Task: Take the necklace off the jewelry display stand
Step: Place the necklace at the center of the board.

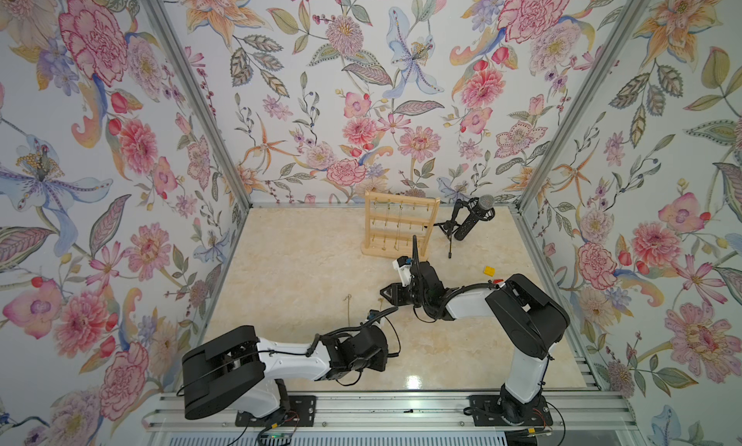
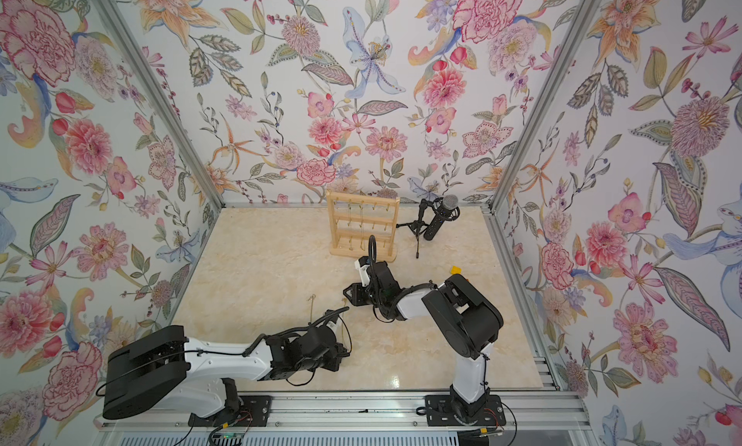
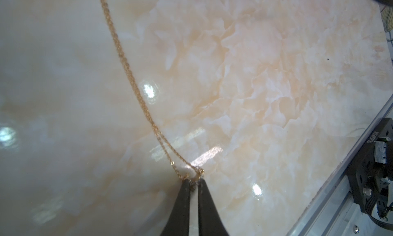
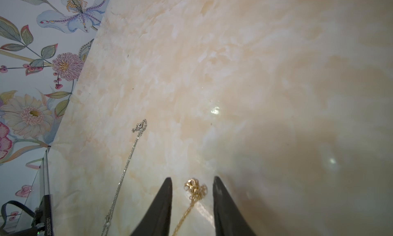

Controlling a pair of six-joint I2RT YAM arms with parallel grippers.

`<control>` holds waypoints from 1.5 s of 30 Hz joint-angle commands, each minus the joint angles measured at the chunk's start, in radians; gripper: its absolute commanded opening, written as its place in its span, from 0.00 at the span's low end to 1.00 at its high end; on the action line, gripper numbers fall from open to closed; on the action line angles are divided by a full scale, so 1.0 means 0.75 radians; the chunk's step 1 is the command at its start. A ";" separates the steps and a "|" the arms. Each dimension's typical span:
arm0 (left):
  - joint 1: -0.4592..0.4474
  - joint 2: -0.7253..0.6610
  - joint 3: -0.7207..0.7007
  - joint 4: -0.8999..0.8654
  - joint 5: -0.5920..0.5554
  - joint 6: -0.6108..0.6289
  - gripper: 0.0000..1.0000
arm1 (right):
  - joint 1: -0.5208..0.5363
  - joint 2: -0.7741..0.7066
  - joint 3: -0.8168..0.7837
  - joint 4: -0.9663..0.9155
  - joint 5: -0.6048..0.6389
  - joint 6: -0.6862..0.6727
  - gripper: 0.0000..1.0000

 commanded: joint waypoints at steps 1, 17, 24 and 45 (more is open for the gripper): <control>-0.027 0.019 0.013 -0.120 -0.032 0.018 0.14 | -0.006 -0.106 -0.002 -0.029 0.015 -0.015 0.35; -0.026 -0.071 0.065 -0.187 -0.099 0.056 0.31 | -0.021 -0.616 -0.200 -0.218 0.233 -0.205 0.42; -0.025 -0.195 0.139 -0.226 -0.178 0.117 0.45 | -0.089 -0.824 -0.421 -0.155 0.326 -0.254 0.46; 0.045 -0.529 0.385 -0.417 -0.461 0.393 0.99 | -0.332 -1.292 -0.894 0.093 0.433 -0.280 0.62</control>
